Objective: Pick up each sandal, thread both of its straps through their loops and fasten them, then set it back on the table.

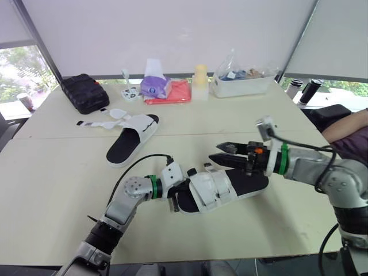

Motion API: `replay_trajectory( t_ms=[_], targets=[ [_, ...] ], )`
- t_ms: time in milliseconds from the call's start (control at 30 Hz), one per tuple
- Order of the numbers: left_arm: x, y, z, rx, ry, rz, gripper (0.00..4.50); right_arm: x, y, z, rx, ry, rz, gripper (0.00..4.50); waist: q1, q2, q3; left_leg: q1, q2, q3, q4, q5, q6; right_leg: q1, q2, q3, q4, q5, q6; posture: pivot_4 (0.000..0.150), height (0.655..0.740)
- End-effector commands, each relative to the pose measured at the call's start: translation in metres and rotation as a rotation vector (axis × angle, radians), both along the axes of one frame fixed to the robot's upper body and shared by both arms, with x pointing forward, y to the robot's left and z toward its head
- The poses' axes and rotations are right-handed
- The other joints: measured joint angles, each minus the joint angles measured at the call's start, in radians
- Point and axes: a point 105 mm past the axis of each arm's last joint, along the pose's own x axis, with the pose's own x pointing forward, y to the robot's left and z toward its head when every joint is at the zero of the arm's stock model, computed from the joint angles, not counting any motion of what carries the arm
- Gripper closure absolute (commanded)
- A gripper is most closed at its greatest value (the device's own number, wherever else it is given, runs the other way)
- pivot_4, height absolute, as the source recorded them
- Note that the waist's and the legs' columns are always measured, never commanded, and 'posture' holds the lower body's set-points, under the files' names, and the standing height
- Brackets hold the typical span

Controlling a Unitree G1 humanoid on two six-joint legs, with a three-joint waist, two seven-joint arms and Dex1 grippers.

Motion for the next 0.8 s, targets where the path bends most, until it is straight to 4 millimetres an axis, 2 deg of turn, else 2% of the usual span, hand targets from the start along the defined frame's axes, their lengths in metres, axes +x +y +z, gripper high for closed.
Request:
replay_trajectory(
  t_ms=[33,167,333,433,633,800],
  targets=[
    [0.000,0.006,-0.022,0.067,0.069,0.030,4.50,0.000,0.019,-0.012,-0.050,-0.049,0.143,0.62,0.001,0.000,0.000,0.000,0.000,0.000,0.000,0.000,0.000,0.000,0.000,0.000,0.000,0.000,0.000,0.150,0.7400],
    [0.001,0.007,-0.021,0.071,0.065,0.027,4.50,0.009,0.028,-0.029,-0.101,-0.032,0.208,0.62,0.002,0.000,0.000,0.000,0.001,-0.001,0.000,0.000,0.000,-0.001,-0.002,0.000,0.001,0.000,0.000,0.150,0.7400],
    [0.001,0.008,-0.021,0.073,0.063,0.035,4.50,0.013,0.035,-0.030,-0.078,0.016,0.250,0.62,0.002,0.000,0.000,0.000,0.001,-0.002,0.000,0.000,0.000,-0.001,-0.002,0.000,0.001,0.000,0.000,0.150,0.7400],
    [0.000,0.009,-0.022,0.071,0.065,0.040,4.50,0.009,0.037,-0.032,-0.083,0.053,0.284,1.42,0.002,0.000,0.000,0.000,0.001,-0.002,0.000,0.000,0.000,-0.001,-0.003,0.000,0.001,0.000,0.000,0.150,0.7400],
    [-0.001,0.008,-0.023,0.067,0.069,0.044,4.50,0.005,0.037,-0.025,-0.038,0.079,0.295,4.42,0.002,0.000,0.000,0.000,0.001,-0.002,0.000,0.000,0.000,-0.001,-0.003,0.000,0.001,0.000,0.000,0.150,0.7400],
    [-0.002,0.009,-0.024,0.067,0.071,0.045,4.50,0.000,0.029,-0.006,0.053,0.082,0.293,4.47,0.002,0.000,0.000,-0.001,0.001,-0.002,0.000,0.000,0.000,-0.001,-0.003,0.000,0.001,0.000,0.000,0.150,0.7400]
  ],
)
